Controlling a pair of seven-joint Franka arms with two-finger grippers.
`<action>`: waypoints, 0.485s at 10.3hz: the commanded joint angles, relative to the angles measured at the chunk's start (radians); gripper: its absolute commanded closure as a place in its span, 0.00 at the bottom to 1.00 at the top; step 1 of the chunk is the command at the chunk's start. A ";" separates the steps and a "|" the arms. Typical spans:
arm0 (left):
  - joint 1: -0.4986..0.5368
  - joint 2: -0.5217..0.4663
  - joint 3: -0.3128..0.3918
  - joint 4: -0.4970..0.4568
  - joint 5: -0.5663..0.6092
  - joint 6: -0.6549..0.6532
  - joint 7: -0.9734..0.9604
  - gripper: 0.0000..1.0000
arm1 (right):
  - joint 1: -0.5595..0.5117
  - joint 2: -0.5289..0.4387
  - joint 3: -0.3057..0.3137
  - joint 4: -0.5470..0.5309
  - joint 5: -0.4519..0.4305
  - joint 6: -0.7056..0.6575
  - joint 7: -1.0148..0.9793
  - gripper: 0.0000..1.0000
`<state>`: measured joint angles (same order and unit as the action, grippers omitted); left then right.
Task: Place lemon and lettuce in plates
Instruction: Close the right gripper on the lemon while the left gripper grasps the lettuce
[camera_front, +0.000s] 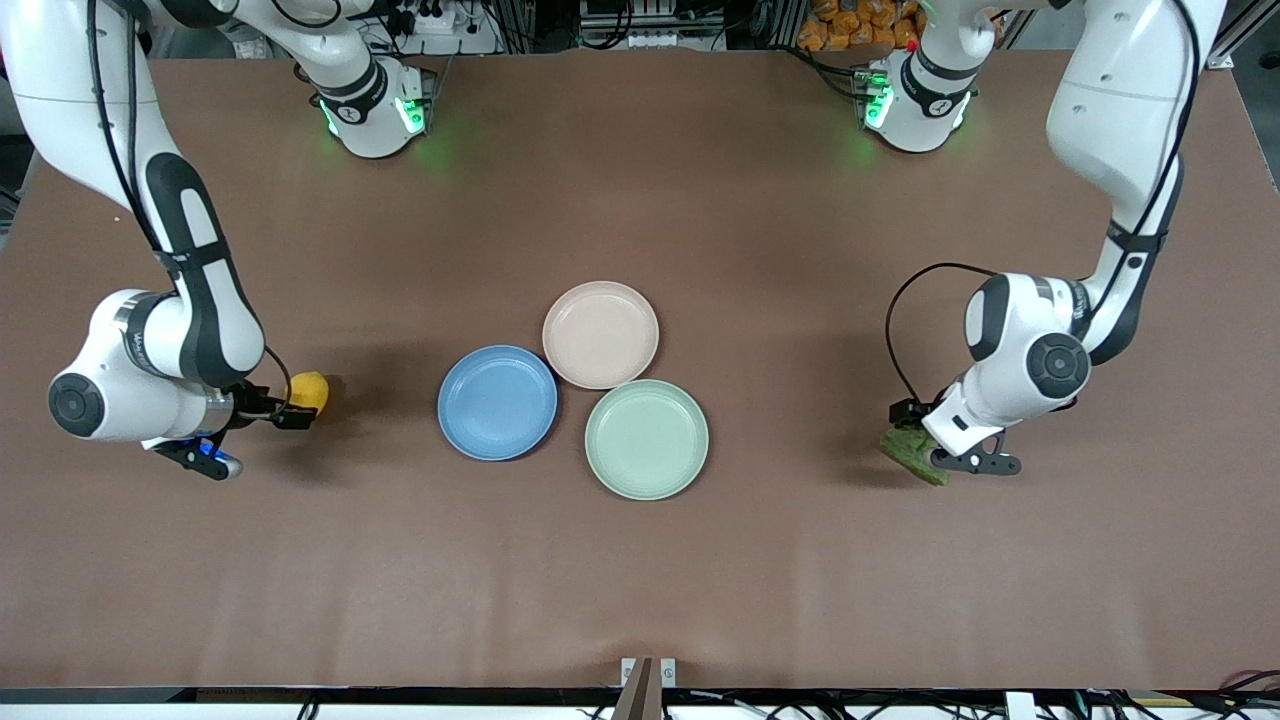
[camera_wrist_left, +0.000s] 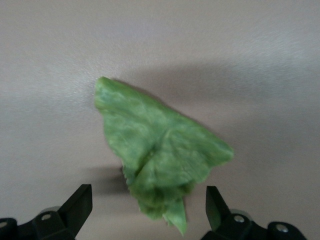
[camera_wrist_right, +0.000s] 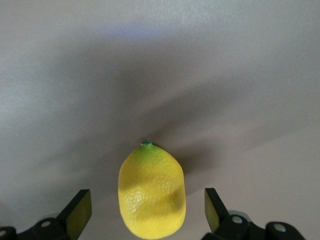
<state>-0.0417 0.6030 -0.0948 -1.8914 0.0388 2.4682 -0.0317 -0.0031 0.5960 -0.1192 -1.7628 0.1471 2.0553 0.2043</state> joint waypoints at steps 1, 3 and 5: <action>0.014 0.038 -0.011 0.017 -0.022 0.040 0.021 0.20 | -0.005 0.028 0.004 0.006 0.019 -0.003 -0.022 0.00; 0.003 0.034 -0.025 0.020 -0.002 0.040 0.009 0.86 | -0.002 0.030 0.004 0.006 0.019 -0.006 -0.022 0.22; 0.002 0.032 -0.028 0.026 0.000 0.040 0.007 1.00 | 0.000 0.028 0.004 0.008 0.019 -0.010 -0.029 0.65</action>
<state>-0.0397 0.6250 -0.1112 -1.8762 0.0389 2.5014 -0.0317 -0.0025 0.6250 -0.1176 -1.7626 0.1479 2.0549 0.1934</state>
